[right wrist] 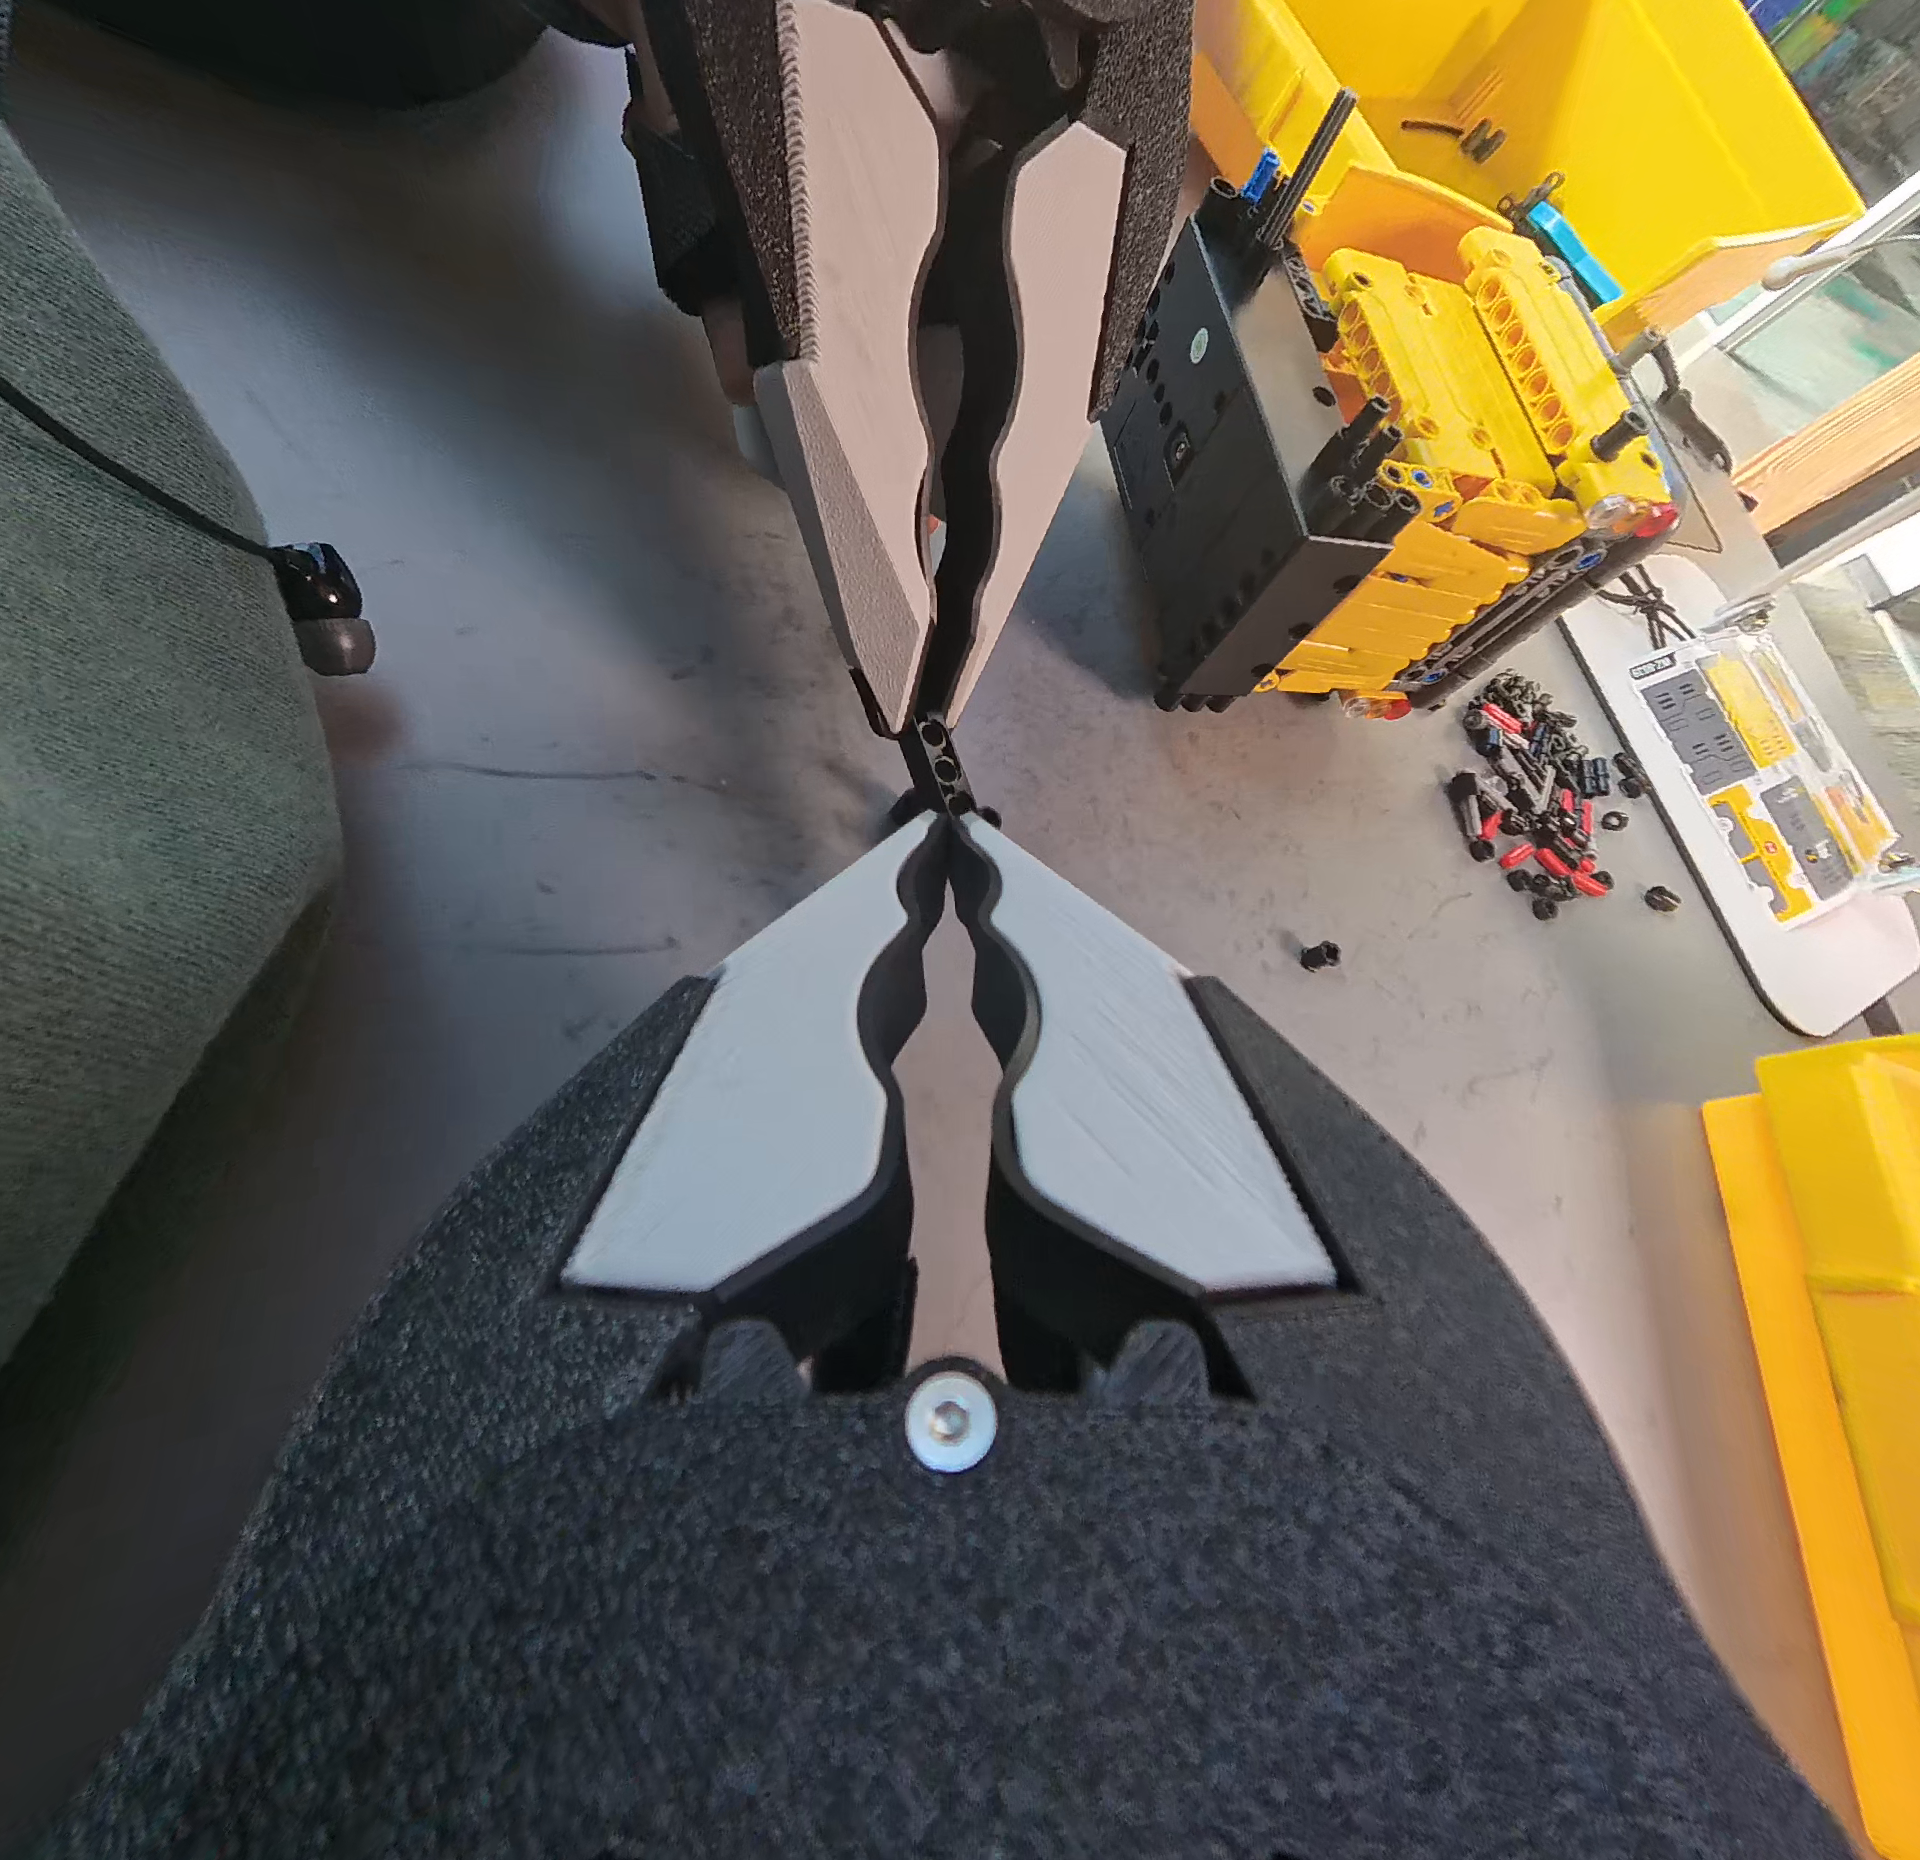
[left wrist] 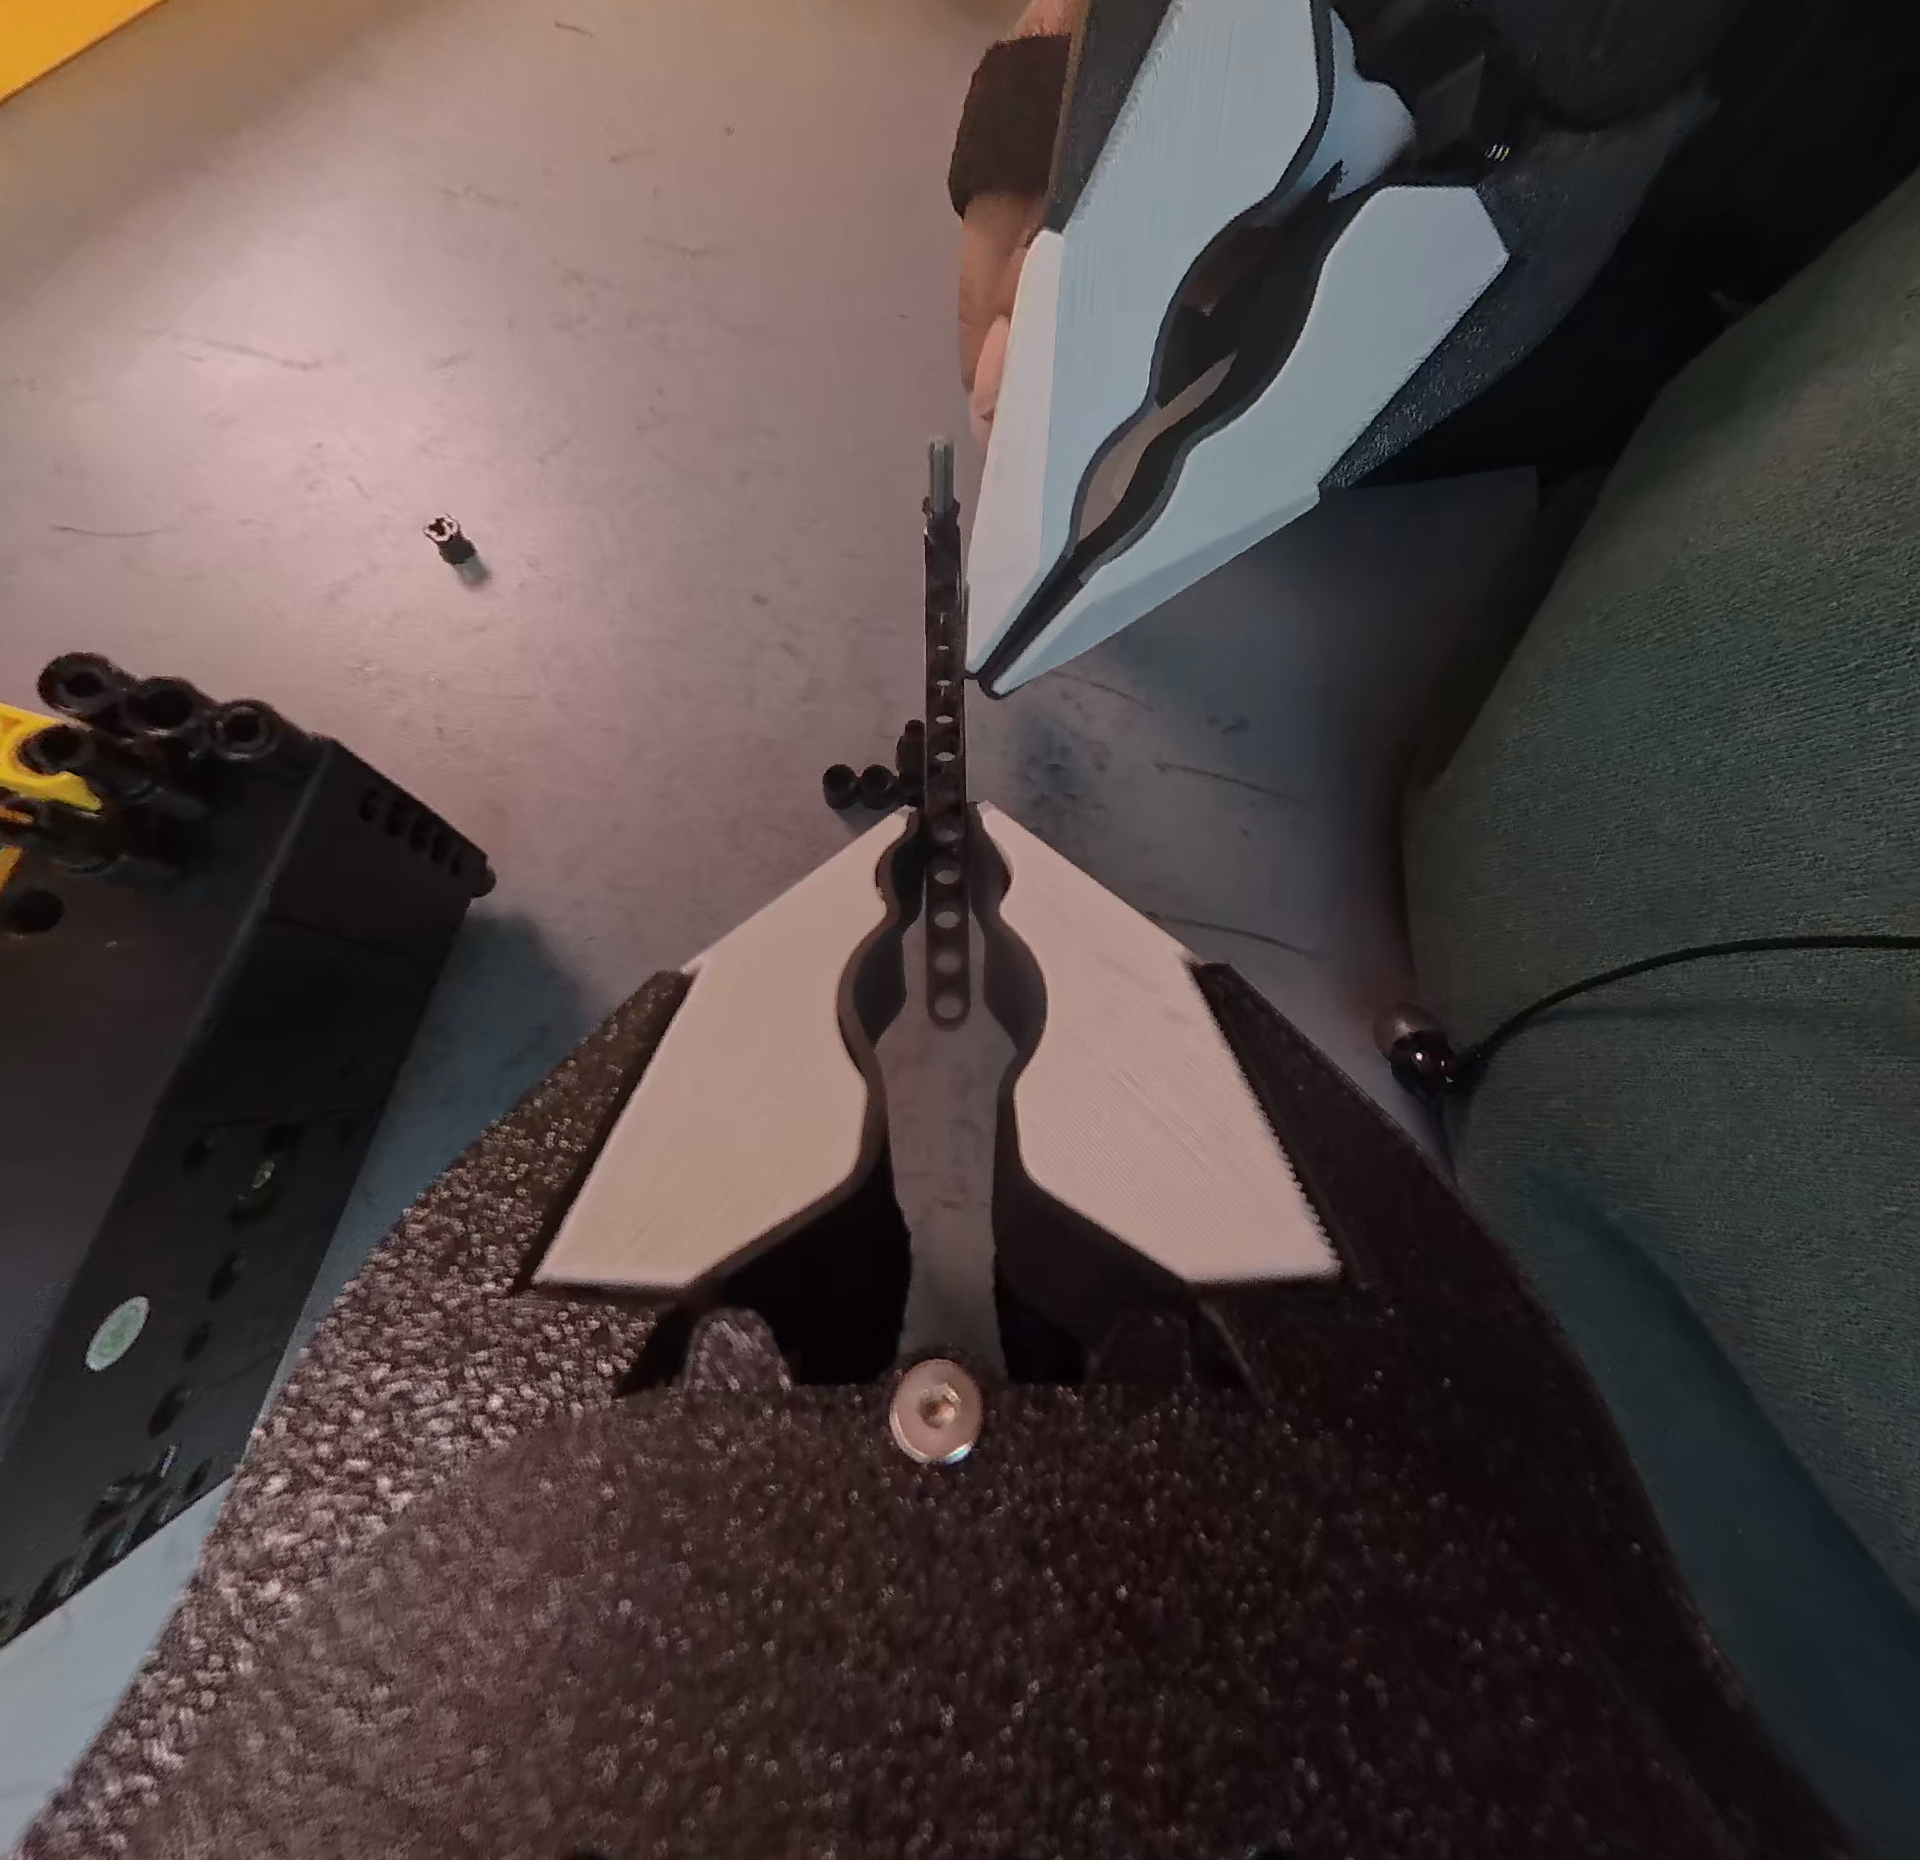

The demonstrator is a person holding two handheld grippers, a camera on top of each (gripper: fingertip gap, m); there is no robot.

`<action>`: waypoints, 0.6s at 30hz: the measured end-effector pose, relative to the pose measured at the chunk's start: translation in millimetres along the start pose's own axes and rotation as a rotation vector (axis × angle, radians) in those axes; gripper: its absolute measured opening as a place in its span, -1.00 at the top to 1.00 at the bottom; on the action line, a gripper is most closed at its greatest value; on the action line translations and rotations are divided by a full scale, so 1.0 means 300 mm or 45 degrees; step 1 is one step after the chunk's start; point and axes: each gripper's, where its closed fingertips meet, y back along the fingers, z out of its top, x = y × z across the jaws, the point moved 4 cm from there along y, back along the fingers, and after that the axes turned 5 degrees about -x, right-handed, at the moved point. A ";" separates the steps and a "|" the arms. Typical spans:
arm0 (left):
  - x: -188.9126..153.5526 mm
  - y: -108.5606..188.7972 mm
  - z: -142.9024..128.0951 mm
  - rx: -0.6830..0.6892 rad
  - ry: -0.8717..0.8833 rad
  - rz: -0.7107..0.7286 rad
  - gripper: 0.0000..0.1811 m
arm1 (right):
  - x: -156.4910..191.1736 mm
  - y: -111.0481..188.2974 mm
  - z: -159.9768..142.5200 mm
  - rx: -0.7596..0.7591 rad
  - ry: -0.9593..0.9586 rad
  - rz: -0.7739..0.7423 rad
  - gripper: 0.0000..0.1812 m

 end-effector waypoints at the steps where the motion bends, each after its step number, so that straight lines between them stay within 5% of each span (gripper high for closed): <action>1: 0.000 0.000 0.001 -0.002 -0.001 0.001 0.93 | 0.002 0.000 0.007 -0.013 -0.003 0.005 1.00; 10: -0.005 -0.003 0.003 -0.005 -0.007 0.001 0.93 | -0.005 0.013 0.038 -0.090 -0.013 0.046 0.99; 18: 0.002 -0.004 0.003 -0.015 -0.012 0.016 0.93 | -0.108 0.077 -0.038 -0.015 -0.043 0.275 0.68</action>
